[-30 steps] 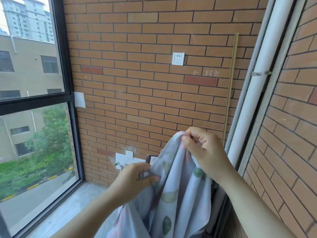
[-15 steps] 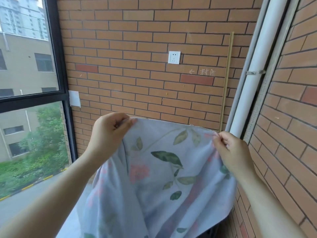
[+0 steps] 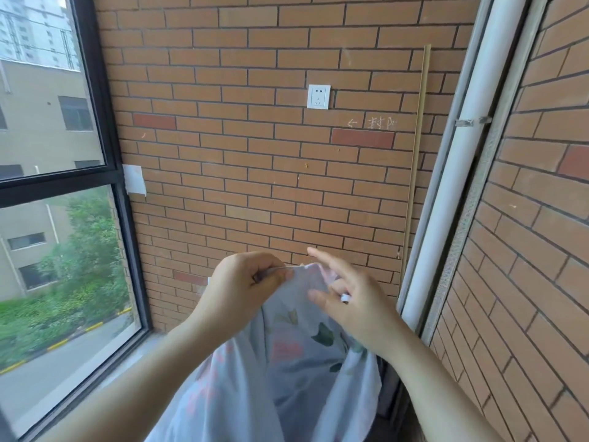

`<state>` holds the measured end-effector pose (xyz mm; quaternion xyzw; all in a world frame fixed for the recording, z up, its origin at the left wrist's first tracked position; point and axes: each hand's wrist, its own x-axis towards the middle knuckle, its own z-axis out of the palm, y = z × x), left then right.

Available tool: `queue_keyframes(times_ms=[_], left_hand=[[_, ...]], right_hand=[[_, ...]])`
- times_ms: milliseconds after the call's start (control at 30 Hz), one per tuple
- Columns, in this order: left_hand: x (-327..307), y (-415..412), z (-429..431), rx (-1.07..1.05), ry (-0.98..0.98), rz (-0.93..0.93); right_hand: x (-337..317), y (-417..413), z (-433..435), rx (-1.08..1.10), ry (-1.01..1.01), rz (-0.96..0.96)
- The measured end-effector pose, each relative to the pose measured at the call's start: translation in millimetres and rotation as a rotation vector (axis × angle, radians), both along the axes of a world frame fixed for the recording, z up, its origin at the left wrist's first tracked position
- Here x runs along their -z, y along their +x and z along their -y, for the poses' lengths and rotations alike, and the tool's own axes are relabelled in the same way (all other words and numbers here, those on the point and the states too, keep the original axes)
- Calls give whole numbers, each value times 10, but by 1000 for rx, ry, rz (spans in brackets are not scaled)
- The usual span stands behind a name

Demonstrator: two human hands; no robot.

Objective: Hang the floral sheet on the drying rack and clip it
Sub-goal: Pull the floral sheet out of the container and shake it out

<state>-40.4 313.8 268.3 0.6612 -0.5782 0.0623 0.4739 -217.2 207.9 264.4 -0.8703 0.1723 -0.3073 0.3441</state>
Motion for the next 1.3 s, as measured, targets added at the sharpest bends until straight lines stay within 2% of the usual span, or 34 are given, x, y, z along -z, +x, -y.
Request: queue_keyframes(times_ms=[300,433,567,767,933,1133,1233,1300], left_hand=[[243,-77,-113,95,64,-97],[244,-117,-147,98,56,-94],[293,-51,-177,78,110,-117],[599,151,-228,41,240,-127],[927,303,-327,4,300,-207],[896,228,-345,11,156,-317],[724,132,-323,27,78,-260],[631,62,-304,39,84,-211]], right_hand=[[225,101,-26,-119,201,-131],[287,130,-65,-125,221,-82],[335,104,-64,12,125,84],[384,-117,116,277,110,373],[439,-415,337,537,116,480],[614,-564,521,691,98,346],[664,-607,501,735,134,219],[658,-622,378,664,134,172]])
